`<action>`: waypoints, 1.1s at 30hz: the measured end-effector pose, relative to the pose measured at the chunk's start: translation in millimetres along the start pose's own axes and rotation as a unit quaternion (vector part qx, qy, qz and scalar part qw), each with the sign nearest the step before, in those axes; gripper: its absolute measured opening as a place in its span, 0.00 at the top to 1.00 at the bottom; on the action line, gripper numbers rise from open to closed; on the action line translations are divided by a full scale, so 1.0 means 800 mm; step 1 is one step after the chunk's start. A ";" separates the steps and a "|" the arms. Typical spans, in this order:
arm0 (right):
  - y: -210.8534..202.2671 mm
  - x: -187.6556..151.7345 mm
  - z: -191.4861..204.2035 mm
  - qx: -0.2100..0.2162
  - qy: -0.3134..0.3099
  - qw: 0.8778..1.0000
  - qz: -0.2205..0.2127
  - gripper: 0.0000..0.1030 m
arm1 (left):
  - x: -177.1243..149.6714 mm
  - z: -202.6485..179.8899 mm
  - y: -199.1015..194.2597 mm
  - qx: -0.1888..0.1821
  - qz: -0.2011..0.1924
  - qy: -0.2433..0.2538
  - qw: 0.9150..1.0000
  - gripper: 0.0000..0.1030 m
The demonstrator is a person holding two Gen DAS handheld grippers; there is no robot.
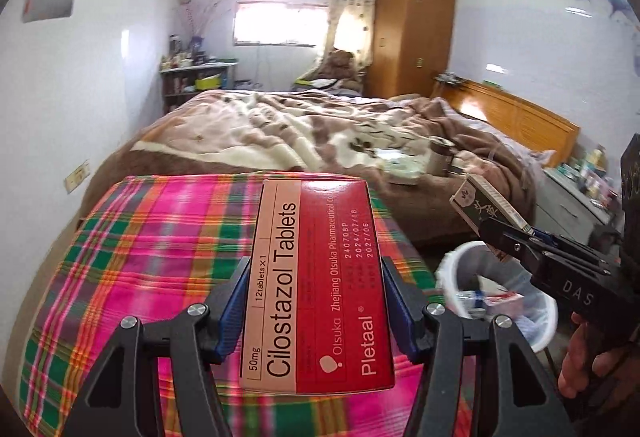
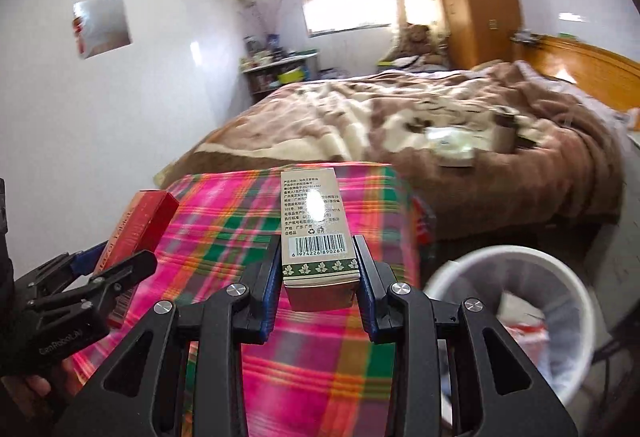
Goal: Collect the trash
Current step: 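Carry both boxes over the bin and open both grippers to drop them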
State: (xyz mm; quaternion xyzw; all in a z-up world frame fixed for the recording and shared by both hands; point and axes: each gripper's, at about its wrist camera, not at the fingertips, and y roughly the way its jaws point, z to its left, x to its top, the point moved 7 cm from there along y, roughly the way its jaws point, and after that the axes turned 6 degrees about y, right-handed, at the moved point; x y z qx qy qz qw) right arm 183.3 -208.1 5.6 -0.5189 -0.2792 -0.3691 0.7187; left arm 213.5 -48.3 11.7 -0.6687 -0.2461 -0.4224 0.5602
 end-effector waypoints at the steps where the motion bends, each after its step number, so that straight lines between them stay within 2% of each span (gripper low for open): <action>1: -0.004 0.000 -0.009 -0.007 0.004 1.000 0.001 0.67 | 0.001 -0.012 0.000 -0.009 -0.002 0.004 1.000 0.41; 8: -0.040 0.005 -0.083 -0.069 0.040 0.997 -0.016 0.67 | 0.004 -0.103 0.017 -0.084 0.008 0.030 0.996 0.41; 14: -0.046 -0.011 -0.143 -0.115 0.069 0.991 0.002 0.67 | -0.001 -0.178 0.037 -0.135 0.021 0.056 0.989 0.41; 20: -0.043 -0.022 -0.181 -0.144 0.081 0.986 0.022 0.67 | -0.010 -0.236 0.059 -0.162 0.037 0.083 0.983 0.41; 22: -0.040 -0.026 -0.189 -0.145 0.086 0.985 0.032 0.67 | -0.011 -0.248 0.069 -0.158 0.036 0.091 0.983 0.41; 24: -0.037 -0.030 -0.199 -0.152 0.089 0.984 0.039 0.67 | -0.015 -0.254 0.080 -0.147 0.044 0.100 0.983 0.41; 26: -0.042 -0.037 -0.204 -0.155 0.089 0.983 0.043 0.67 | -0.018 -0.264 0.082 -0.167 0.045 0.094 0.980 0.41; 33: -0.037 -0.047 -0.223 -0.168 0.091 0.980 0.063 0.67 | -0.024 -0.278 0.095 -0.171 0.053 0.097 0.979 0.41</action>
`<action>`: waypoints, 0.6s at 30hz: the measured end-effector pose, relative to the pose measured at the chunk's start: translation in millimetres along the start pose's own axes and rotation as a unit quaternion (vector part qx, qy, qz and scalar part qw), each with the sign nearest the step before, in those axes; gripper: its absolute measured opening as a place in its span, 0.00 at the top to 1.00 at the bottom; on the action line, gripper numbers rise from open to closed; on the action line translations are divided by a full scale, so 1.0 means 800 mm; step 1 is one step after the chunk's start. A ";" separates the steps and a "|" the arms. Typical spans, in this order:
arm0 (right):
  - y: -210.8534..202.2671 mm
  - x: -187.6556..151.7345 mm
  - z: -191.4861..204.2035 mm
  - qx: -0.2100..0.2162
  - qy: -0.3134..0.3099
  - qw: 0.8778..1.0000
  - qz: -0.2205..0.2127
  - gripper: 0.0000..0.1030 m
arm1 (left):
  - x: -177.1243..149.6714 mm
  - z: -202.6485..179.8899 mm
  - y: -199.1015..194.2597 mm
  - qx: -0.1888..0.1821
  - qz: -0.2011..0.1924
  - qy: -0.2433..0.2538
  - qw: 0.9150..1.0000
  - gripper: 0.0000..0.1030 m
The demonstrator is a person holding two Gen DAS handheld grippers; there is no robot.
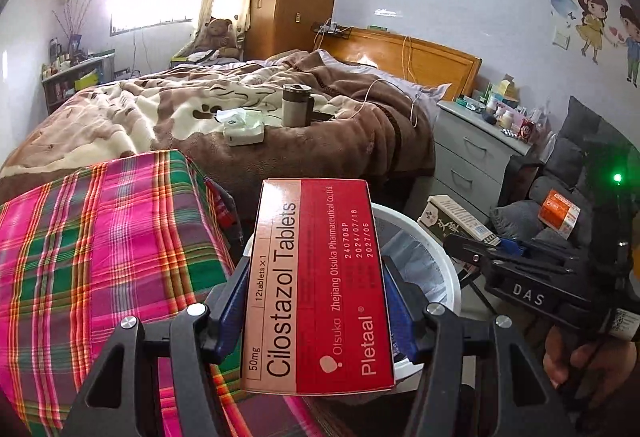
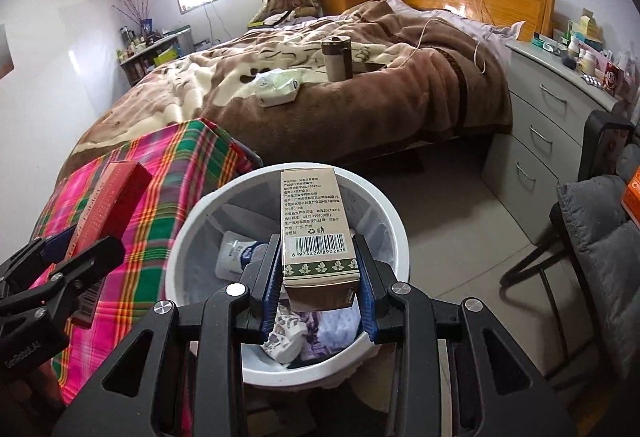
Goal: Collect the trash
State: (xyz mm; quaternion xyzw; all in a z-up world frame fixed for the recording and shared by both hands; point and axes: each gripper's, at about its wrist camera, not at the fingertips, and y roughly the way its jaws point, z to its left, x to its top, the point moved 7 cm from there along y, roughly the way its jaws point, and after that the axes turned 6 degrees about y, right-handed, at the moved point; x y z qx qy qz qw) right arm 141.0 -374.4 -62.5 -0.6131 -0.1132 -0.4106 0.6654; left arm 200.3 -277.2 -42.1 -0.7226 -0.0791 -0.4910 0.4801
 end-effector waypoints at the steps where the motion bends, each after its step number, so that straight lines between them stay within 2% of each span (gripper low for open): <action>1: 0.000 0.000 0.000 -0.001 -0.002 1.000 -0.002 0.67 | -0.001 0.000 0.002 -0.002 0.004 0.000 1.000 0.41; 3: 0.000 0.002 0.000 0.002 -0.004 1.000 -0.002 0.67 | 0.001 -0.001 0.006 -0.012 0.005 -0.002 1.000 0.41; 6: 0.003 0.004 -0.005 -0.005 0.004 1.000 -0.003 0.66 | 0.002 -0.001 0.008 0.001 0.003 -0.003 1.000 0.33; 7: 0.003 0.004 -0.006 -0.009 0.005 1.000 -0.005 0.62 | 0.001 0.000 0.006 0.000 0.004 -0.004 1.000 0.33; 10: 0.003 0.004 -0.008 -0.007 0.007 1.000 -0.007 0.35 | 0.000 0.003 0.002 0.001 0.004 -0.006 1.000 0.32; 15: -0.010 0.002 -0.006 -0.001 0.015 1.000 -0.020 0.34 | -0.003 0.005 -0.012 -0.001 -0.001 -0.009 1.000 0.32; 18: -0.017 0.002 0.000 0.005 0.020 1.000 -0.023 0.34 | -0.004 0.010 -0.026 0.010 -0.007 -0.014 1.000 0.32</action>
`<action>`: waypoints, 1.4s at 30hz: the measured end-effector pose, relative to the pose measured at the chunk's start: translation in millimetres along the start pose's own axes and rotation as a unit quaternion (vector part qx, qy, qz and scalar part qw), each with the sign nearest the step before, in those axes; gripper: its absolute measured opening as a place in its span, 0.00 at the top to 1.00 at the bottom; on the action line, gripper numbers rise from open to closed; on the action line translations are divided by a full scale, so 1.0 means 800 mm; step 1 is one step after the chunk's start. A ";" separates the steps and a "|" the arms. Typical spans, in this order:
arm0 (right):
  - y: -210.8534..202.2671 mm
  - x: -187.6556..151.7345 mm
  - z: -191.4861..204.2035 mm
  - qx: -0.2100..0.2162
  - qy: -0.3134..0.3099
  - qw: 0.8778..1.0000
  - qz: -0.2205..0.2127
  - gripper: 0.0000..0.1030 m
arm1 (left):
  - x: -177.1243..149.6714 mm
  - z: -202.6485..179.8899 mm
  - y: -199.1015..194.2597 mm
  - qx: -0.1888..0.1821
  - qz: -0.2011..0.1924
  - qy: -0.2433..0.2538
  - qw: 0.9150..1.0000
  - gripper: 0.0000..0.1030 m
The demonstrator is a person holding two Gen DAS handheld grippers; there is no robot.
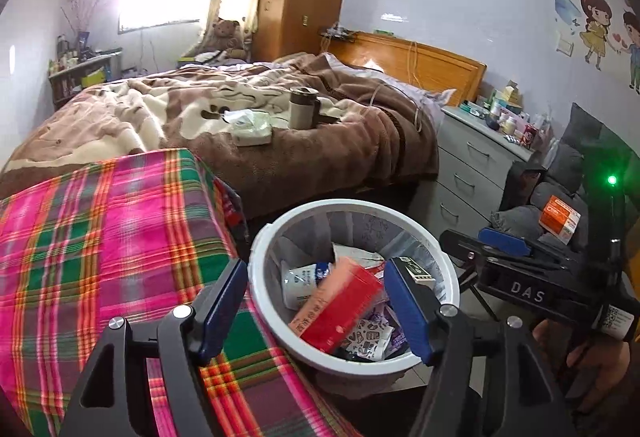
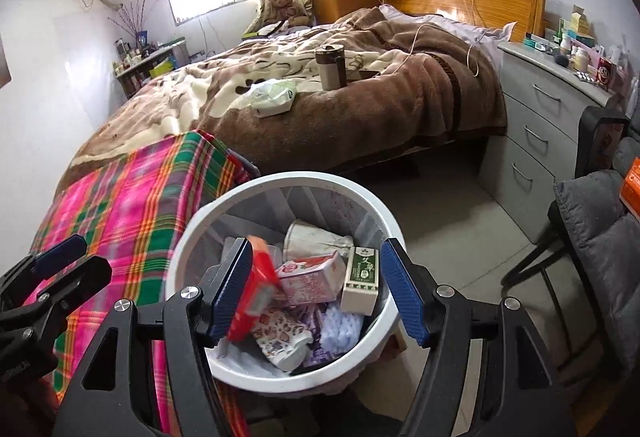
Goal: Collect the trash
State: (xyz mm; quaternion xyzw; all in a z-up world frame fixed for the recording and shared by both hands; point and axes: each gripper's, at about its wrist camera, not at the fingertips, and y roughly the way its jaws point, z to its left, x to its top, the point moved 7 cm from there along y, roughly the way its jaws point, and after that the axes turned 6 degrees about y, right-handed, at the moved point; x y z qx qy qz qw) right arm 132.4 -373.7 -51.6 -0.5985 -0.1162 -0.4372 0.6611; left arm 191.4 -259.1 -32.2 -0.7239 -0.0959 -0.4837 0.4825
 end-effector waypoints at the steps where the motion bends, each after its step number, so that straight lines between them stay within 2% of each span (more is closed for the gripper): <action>1: -0.005 -0.001 0.003 0.002 0.000 1.000 -0.004 0.34 | -0.001 0.002 -0.008 0.002 -0.004 -0.002 1.000 0.32; 5: -0.026 -0.006 0.016 0.013 -0.003 1.000 -0.026 0.34 | -0.006 0.008 -0.034 0.017 -0.018 -0.005 1.000 0.32; 13: -0.076 -0.026 0.042 0.024 -0.017 0.996 -0.081 0.34 | -0.023 0.020 -0.096 0.073 -0.055 0.000 0.996 0.32; 22: -0.115 -0.057 0.071 0.041 -0.037 0.990 -0.127 0.34 | -0.070 0.023 -0.156 0.112 -0.074 0.009 0.991 0.32; 25: -0.120 -0.070 0.081 0.035 -0.053 0.989 -0.136 0.34 | -0.082 0.032 -0.174 0.136 -0.079 0.003 0.988 0.32; 29: -0.129 -0.082 0.092 0.022 -0.072 0.984 -0.162 0.34 | -0.095 0.045 -0.204 0.189 -0.093 -0.007 0.978 0.32; 33: -0.133 -0.089 0.103 0.034 -0.080 0.983 -0.162 0.34 | -0.106 0.055 -0.219 0.220 -0.091 -0.012 0.971 0.32; 37: -0.134 -0.093 0.107 0.052 -0.076 0.984 -0.153 0.34 | -0.116 0.056 -0.226 0.224 -0.085 -0.013 0.971 0.32; 42: -0.133 -0.094 0.107 0.046 -0.076 0.985 -0.151 0.34 | -0.123 0.057 -0.227 0.226 -0.080 -0.018 0.971 0.32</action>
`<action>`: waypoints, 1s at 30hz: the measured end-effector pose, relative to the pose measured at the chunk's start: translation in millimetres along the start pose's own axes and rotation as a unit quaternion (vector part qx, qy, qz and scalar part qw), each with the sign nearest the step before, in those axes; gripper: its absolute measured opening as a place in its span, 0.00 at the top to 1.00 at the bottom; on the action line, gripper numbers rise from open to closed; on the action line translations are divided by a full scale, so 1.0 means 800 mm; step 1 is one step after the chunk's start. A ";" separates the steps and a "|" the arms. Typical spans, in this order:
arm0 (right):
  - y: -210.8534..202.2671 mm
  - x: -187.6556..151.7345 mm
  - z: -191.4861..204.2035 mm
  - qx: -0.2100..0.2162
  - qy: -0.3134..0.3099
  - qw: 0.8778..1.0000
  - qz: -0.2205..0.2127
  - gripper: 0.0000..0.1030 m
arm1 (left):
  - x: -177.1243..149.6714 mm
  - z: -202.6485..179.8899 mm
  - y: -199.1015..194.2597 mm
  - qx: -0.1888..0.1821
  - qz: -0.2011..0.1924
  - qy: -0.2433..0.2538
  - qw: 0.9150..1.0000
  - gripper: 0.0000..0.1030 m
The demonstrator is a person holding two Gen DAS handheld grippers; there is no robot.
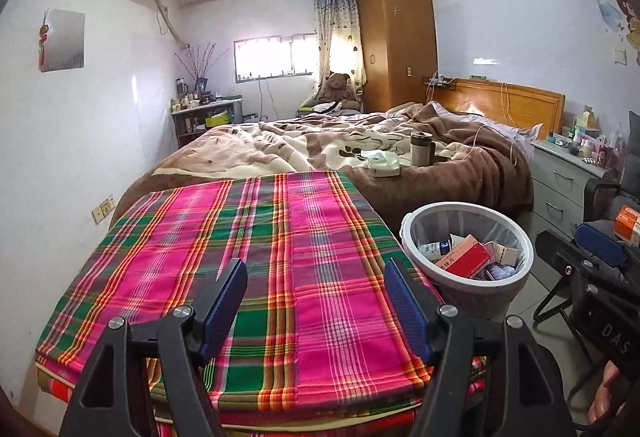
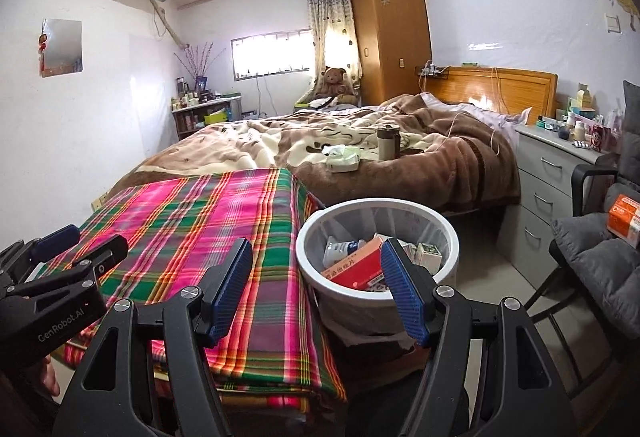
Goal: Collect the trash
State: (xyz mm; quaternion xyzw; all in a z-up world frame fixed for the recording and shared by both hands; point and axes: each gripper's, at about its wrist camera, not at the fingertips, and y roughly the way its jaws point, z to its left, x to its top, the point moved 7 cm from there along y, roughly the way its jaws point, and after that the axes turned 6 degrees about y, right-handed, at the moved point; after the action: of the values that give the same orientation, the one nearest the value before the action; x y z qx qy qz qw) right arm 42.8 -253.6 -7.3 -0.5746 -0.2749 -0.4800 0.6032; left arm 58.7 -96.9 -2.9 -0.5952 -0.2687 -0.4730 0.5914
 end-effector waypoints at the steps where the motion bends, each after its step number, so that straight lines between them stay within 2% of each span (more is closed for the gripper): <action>1: -0.002 -0.002 0.002 0.000 0.001 1.000 0.000 0.34 | -0.002 0.001 0.000 0.000 0.000 0.000 1.000 0.32; 30: -0.006 -0.009 0.012 -0.008 -0.006 1.000 0.003 0.34 | -0.011 0.004 0.004 -0.003 0.008 -0.009 1.000 0.32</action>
State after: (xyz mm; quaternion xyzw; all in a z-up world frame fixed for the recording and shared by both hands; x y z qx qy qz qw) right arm 37.4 -241.8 -9.7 -0.5833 -0.2731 -0.4763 0.5986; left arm 58.9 -92.3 -11.5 -0.6033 -0.2677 -0.4633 0.5914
